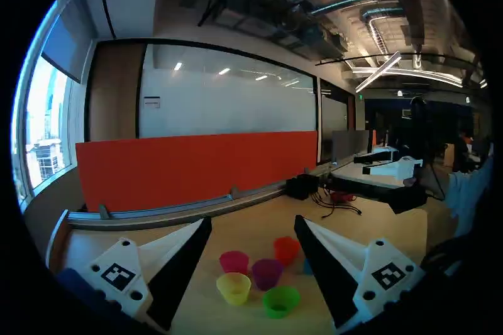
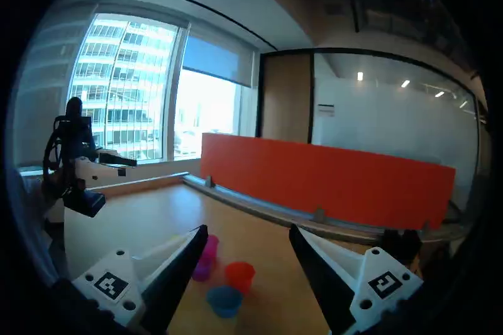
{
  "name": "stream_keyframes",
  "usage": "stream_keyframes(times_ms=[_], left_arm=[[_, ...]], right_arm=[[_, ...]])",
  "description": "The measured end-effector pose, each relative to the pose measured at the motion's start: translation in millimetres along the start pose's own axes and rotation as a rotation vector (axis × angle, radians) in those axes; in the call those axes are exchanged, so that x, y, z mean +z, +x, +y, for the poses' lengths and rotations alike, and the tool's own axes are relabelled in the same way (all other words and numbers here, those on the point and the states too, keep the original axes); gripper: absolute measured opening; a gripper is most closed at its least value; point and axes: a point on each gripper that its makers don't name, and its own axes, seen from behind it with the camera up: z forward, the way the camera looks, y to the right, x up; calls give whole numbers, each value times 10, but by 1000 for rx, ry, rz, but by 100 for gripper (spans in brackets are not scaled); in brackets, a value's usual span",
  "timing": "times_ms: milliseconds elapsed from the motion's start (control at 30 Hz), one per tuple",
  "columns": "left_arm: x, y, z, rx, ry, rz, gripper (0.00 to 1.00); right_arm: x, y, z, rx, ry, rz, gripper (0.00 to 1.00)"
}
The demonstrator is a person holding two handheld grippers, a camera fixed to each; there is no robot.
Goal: Pour water
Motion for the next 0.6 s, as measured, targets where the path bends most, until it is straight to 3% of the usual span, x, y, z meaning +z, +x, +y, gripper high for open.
stream_keyframes(times_ms=[600], left_arm=[[93, -605, 160, 12, -63, -96, 98]], right_arm=[[54, -446, -48, -4, 73, -93, 100]])
